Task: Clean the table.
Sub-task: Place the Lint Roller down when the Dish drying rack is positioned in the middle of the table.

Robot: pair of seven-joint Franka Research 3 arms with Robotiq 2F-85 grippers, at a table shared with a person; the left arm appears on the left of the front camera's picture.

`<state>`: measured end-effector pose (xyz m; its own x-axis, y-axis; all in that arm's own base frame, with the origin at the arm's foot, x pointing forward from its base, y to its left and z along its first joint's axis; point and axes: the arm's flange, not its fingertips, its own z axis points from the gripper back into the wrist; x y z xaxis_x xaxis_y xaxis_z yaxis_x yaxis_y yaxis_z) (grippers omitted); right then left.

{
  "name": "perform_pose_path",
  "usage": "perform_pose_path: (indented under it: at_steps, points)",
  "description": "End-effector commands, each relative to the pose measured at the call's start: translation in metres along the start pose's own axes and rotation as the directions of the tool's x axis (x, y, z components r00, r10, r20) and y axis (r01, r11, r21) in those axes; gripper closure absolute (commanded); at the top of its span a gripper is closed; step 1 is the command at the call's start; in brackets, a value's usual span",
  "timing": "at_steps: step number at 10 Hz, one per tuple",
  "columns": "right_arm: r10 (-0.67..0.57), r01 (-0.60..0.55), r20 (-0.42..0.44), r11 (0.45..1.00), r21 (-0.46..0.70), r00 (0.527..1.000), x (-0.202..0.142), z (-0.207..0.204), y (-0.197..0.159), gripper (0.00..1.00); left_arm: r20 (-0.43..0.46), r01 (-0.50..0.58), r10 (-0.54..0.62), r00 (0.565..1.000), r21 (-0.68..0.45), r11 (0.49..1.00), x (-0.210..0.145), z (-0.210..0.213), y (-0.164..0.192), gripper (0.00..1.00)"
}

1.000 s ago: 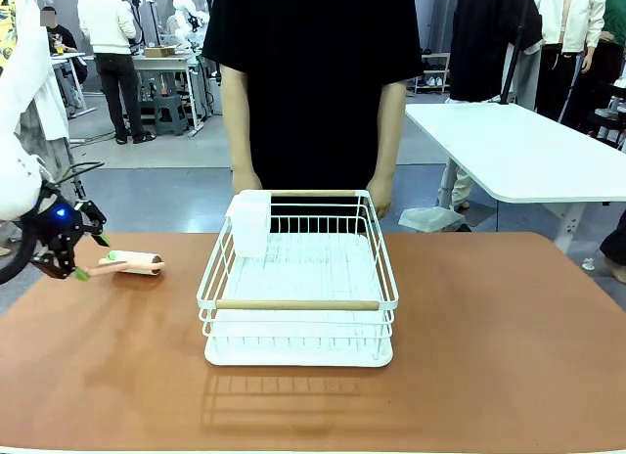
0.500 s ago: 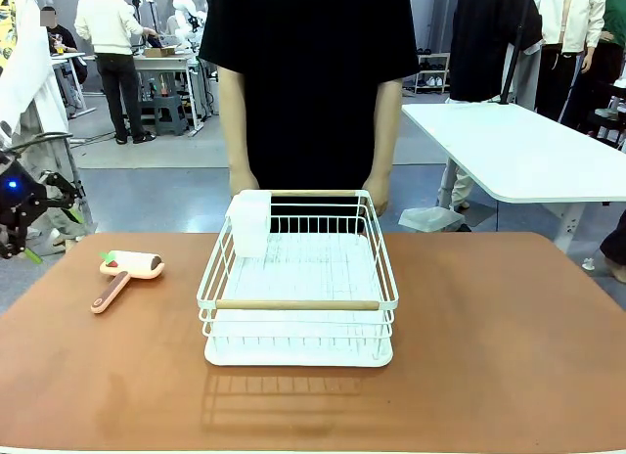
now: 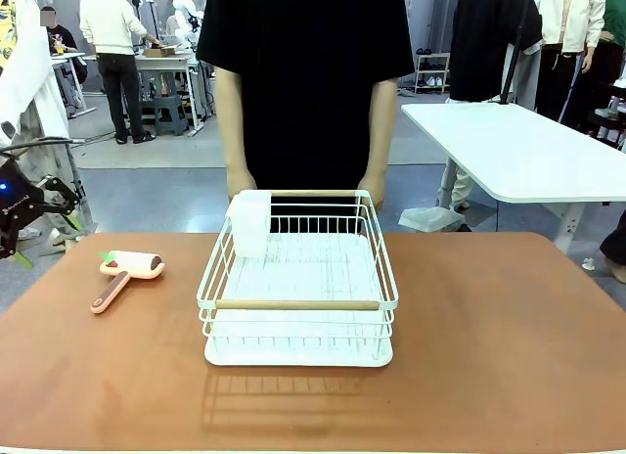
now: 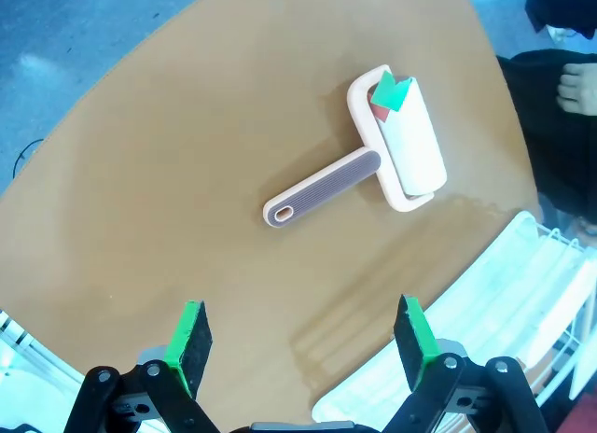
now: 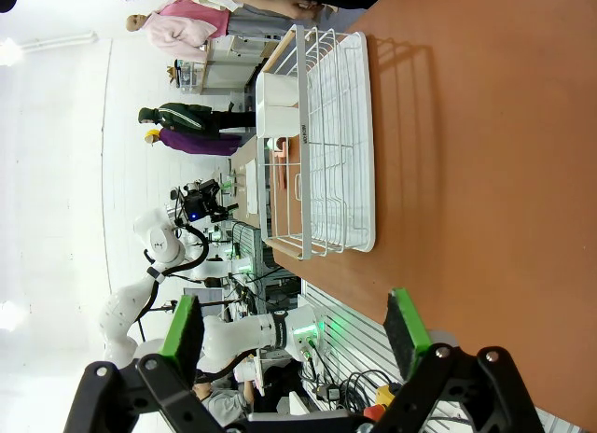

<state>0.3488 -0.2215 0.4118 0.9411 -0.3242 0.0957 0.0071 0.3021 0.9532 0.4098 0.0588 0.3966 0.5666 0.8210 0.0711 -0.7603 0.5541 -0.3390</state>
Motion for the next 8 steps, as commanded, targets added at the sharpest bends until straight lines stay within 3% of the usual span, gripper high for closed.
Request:
perform_pose_path:
  at_steps: [1,8]
  points:
    - [0.014,-0.015,0.005,1.0,0.017,1.0,0.0004,-0.0001,0.003,0.0,0.016,-0.032,0.032,0.999,-0.014,0.999,0.0006,0.0009,-0.0021,0.0]
    - [0.014,-0.015,0.005,1.0,0.017,1.0,0.0004,-0.0001,0.003,0.0,0.016,-0.032,0.032,0.999,-0.014,0.999,0.0006,0.0009,-0.0021,0.0]
